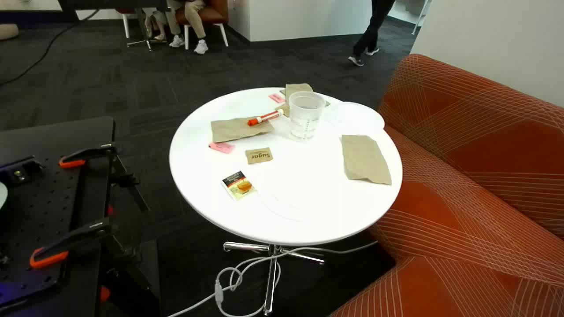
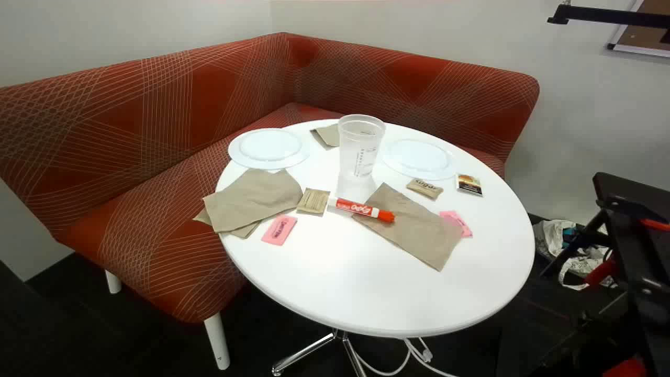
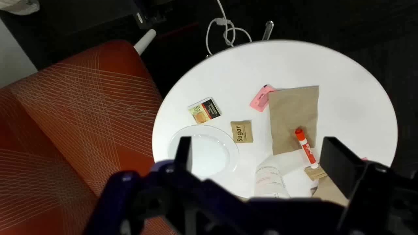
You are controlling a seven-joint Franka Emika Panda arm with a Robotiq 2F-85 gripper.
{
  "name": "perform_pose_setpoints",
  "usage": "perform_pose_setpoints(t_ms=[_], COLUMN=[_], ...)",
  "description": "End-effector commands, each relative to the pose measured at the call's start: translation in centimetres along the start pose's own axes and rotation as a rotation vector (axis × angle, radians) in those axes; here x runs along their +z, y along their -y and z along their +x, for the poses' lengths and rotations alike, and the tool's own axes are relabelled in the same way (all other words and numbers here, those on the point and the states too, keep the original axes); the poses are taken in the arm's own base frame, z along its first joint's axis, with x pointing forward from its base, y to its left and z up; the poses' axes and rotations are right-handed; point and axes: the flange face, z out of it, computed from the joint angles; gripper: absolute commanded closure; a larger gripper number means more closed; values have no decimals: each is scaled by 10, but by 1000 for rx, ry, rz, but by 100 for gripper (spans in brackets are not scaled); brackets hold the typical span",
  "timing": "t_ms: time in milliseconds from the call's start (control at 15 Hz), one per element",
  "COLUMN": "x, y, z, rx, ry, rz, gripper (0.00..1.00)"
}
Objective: Put the marker in the cup
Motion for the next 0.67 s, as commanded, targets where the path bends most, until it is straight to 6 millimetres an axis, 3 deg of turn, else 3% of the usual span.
perform_pose_setpoints(t_ms=[0, 600], x=[-1, 5], y=[0, 3], z=[0, 10], rx=[0, -56], ry=[1, 8], rz=[0, -13], gripper=[0, 0])
